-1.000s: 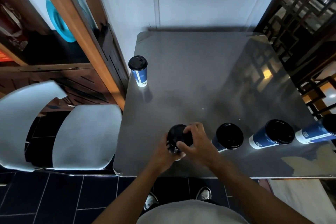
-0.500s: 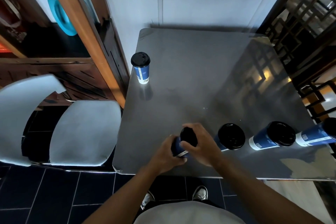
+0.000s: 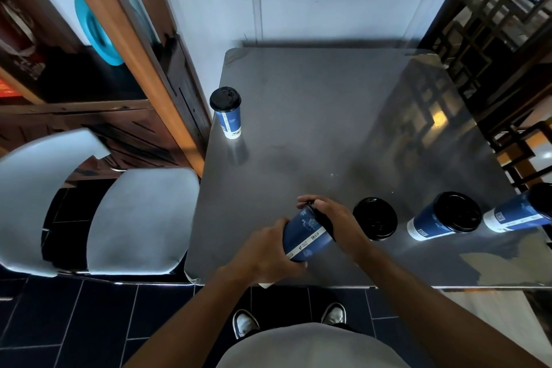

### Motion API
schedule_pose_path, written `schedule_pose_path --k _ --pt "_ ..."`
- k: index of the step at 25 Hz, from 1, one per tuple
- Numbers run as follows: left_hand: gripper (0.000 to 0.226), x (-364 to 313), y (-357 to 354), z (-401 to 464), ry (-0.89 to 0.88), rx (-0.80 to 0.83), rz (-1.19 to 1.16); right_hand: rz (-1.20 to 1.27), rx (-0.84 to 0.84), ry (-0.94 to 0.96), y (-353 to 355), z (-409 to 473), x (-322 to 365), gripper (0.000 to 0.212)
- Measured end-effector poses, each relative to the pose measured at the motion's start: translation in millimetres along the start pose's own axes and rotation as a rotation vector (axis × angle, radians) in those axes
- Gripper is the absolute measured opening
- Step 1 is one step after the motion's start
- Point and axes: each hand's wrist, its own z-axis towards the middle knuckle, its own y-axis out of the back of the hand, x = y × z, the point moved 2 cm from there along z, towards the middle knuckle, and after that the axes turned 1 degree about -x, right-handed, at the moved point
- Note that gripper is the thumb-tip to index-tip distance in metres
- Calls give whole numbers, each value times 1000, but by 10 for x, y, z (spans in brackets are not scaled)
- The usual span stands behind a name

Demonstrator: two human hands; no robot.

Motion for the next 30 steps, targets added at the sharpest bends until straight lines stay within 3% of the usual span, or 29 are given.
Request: schedule_pose_path --k 7,16,18,21,23,25,30 --pt "59 -39 69 -1 84 90 -155 58 64 -28 -34 18 121 42" --pt "44 -75 78 -12 173 282 -586 19 155 -59 5 84 204 42" --pt "49 -110 50 21 204 254 -642 135 64 -98 49 127 204 44" --pt "69 -234 -31 142 333 75 -887 497 -197 -178 24 188 87 37" --pt "72 -280 -61 220 379 -3 -909 491 -235 -164 -94 198 -14 29" --pt "68 -316 -82 238 460 54 -1011 437 -281 -190 -186 207 -83 32" --pt "65 -315 -67 264 538 38 -1140 353 -337 -474 -249 191 -151 42"
